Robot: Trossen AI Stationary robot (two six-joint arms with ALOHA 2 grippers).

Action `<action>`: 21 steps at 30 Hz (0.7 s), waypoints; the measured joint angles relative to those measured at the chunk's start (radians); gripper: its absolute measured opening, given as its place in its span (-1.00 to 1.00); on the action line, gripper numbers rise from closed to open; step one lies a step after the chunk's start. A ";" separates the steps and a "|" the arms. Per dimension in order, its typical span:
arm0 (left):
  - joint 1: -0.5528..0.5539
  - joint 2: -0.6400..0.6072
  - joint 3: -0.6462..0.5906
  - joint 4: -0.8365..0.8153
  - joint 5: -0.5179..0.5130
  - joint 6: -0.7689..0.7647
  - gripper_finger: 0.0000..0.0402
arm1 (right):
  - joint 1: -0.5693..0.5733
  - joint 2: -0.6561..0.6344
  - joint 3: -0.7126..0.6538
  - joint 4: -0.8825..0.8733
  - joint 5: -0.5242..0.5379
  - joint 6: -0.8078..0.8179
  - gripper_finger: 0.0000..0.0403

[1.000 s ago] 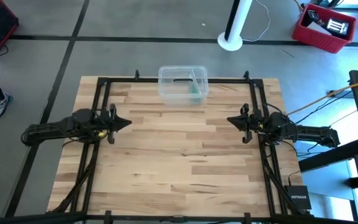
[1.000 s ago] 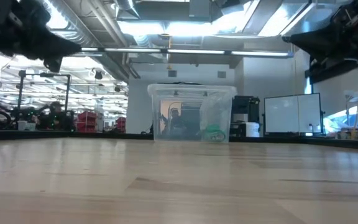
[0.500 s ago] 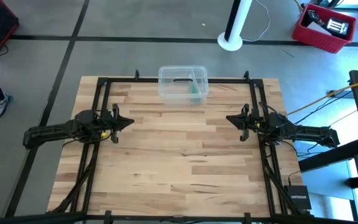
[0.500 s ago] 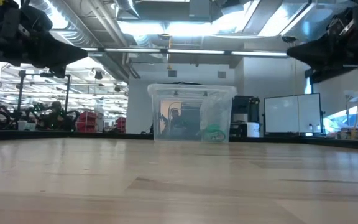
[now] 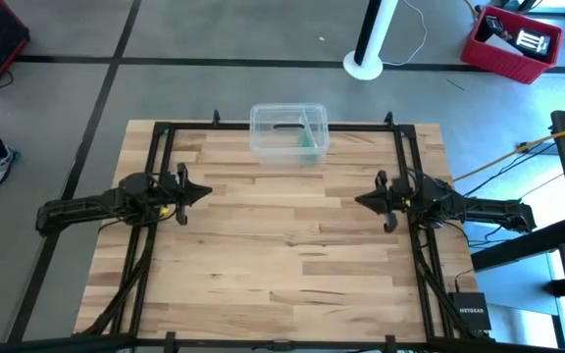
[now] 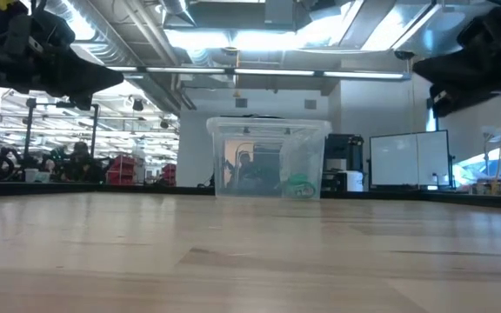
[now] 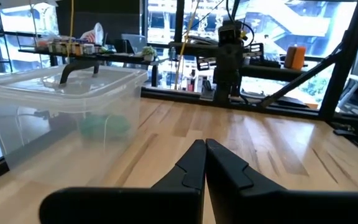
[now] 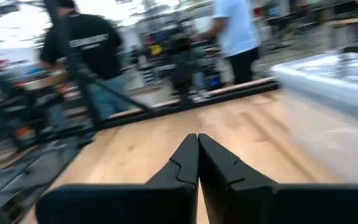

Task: Roll bandage
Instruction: Return to Home Position

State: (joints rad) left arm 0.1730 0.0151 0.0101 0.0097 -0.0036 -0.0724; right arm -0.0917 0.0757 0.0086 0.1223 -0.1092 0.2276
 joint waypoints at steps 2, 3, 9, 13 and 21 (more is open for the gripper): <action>0.000 0.000 0.000 0.000 0.000 0.001 -0.98 | 0.000 -0.008 0.000 -0.002 -0.046 -0.002 -0.94; 0.000 0.000 0.000 0.000 0.000 0.001 -0.98 | 0.000 -0.012 0.000 -0.006 -0.063 -0.003 -0.94; 0.000 0.000 0.000 0.000 0.000 0.001 -0.98 | 0.000 -0.075 0.000 -0.033 -0.122 -0.015 -0.94; 0.000 0.000 0.000 0.000 0.000 0.001 -0.98 | 0.000 -0.074 0.008 -0.044 -0.112 -0.015 -0.94; 0.000 0.000 0.000 -0.001 0.000 0.001 -0.98 | 0.000 -0.074 0.009 -0.004 -0.089 0.001 -0.94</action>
State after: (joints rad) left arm 0.1730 0.0154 0.0097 0.0090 -0.0036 -0.0711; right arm -0.0917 0.0021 0.0177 0.1181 -0.1985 0.2290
